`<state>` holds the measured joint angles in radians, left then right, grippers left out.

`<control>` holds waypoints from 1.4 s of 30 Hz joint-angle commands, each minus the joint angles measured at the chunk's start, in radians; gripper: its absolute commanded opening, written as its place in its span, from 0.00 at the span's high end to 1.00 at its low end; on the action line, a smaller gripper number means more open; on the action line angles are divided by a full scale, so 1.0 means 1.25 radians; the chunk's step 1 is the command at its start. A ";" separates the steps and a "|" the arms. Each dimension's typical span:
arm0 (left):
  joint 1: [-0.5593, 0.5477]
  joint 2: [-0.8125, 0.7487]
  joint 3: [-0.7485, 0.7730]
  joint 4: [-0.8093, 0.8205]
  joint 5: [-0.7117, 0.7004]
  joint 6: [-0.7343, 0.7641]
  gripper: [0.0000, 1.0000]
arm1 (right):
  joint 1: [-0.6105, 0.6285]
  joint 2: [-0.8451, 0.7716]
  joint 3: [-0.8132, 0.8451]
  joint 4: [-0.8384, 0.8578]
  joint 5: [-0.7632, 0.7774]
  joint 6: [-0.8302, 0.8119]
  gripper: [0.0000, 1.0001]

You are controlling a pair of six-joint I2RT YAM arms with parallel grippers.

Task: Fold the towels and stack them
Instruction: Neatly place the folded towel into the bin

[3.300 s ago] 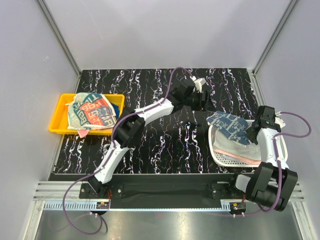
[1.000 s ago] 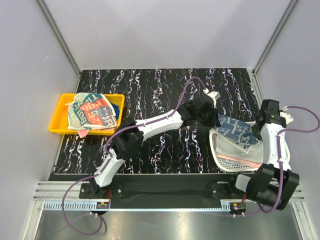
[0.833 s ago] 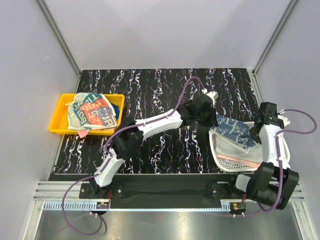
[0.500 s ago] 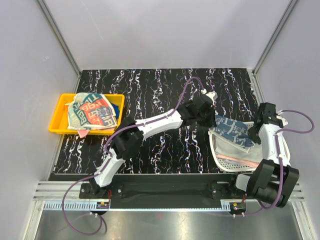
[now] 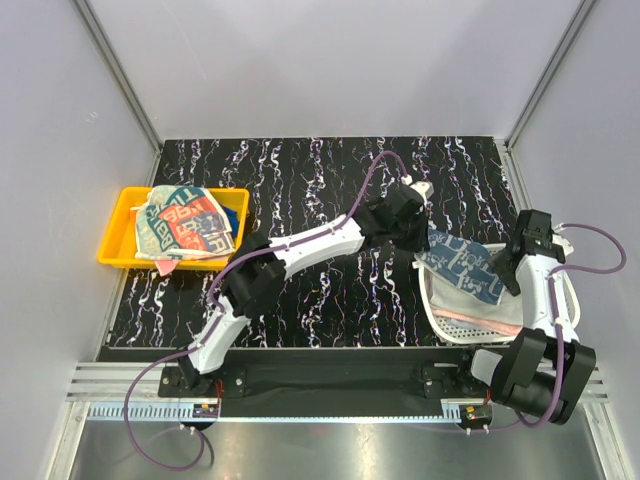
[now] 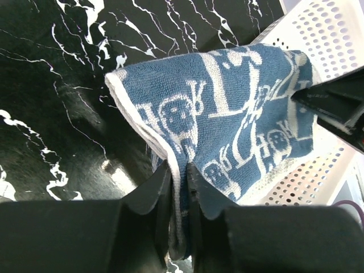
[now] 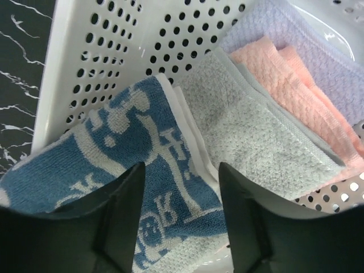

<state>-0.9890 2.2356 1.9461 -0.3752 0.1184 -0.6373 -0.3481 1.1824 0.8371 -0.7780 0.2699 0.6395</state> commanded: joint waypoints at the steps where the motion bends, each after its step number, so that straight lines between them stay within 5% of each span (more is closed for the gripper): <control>1: 0.008 0.009 0.030 -0.002 -0.013 0.019 0.81 | -0.006 -0.040 0.004 0.043 -0.002 -0.029 0.37; 6: 0.014 0.025 0.037 -0.013 -0.020 0.018 0.80 | -0.006 -0.039 -0.005 0.092 -0.037 -0.062 0.24; 15: 0.050 0.026 0.021 -0.018 -0.026 0.010 0.82 | -0.006 -0.037 -0.036 0.172 -0.058 -0.093 0.22; 27: 0.084 0.057 0.043 -0.015 -0.004 0.002 0.83 | -0.006 -0.048 -0.065 0.239 -0.215 -0.123 0.04; 42: 0.124 0.058 0.016 0.007 0.018 -0.007 0.83 | -0.006 -0.039 -0.104 0.300 -0.344 -0.118 0.01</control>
<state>-0.8436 2.3219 1.9553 -0.4091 0.1307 -0.6460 -0.3534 1.1458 0.7208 -0.4549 -0.1074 0.5003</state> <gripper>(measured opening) 0.176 0.983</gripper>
